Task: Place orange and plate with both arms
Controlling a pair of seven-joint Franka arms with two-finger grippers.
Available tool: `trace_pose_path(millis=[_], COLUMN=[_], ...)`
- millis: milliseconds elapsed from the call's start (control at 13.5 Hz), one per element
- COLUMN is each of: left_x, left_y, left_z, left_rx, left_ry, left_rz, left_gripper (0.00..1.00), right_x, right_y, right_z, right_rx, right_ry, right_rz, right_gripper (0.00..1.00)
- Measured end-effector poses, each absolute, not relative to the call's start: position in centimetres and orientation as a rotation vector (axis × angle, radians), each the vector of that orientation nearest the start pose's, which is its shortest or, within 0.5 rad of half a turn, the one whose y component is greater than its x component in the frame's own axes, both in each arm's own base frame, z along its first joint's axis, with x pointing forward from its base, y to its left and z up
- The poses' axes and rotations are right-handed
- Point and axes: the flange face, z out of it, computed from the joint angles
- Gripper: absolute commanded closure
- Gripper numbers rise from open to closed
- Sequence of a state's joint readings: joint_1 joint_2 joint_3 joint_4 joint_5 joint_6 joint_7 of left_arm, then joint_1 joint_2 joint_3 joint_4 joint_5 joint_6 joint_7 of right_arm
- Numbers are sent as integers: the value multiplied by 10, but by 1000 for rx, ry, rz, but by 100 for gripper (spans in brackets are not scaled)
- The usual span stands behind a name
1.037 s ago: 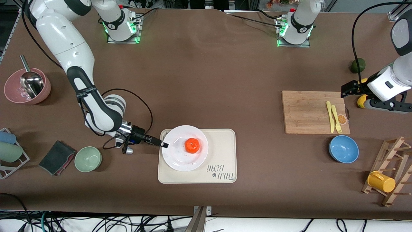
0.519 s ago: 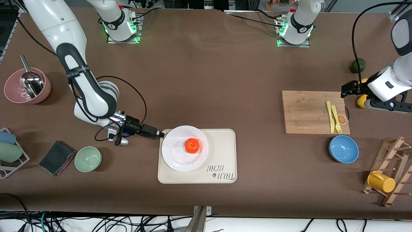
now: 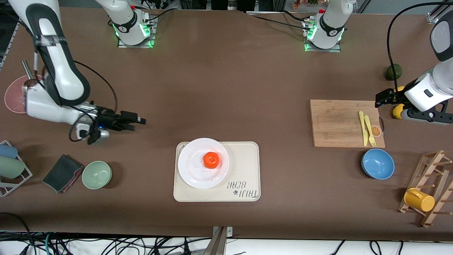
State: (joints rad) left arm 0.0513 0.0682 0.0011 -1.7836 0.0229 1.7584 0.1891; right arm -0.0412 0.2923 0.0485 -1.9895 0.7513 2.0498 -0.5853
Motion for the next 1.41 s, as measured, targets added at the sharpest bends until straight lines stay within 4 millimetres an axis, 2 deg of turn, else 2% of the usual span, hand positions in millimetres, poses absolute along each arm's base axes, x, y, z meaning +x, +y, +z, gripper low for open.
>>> trace_pose_path(millis=[296,444,593,741,889,1111,1259,1407], left_x=[572,572,572,573,573,573,573,573], left_y=[32,32,32,32,31,31,31,31], left_z=[501,501,501,501,501,501,501,501], left_rx=[-3119,-3119,-3119,-3119,-3119,-3119,-3119,-3119], left_ry=[222,222,222,223,225,225,226,226], left_rz=[149,149,149,149,149,149,149,149], left_gripper=[0,0,0,0,0,0,0,0], right_x=[570,566,561,556,552,544,542,542], right_y=[-13,-26,-28,-27,-22,10,35,37], right_z=[385,433,481,514,535,565,578,582], right_rx=[-2671,-2763,-2851,-2913,-2964,-3054,-3090,-3126], right_ry=[-359,-381,-316,-239,-178,-69,-22,-12], right_rz=[115,133,153,177,206,248,236,225], right_gripper=[0,0,0,0,0,0,0,0])
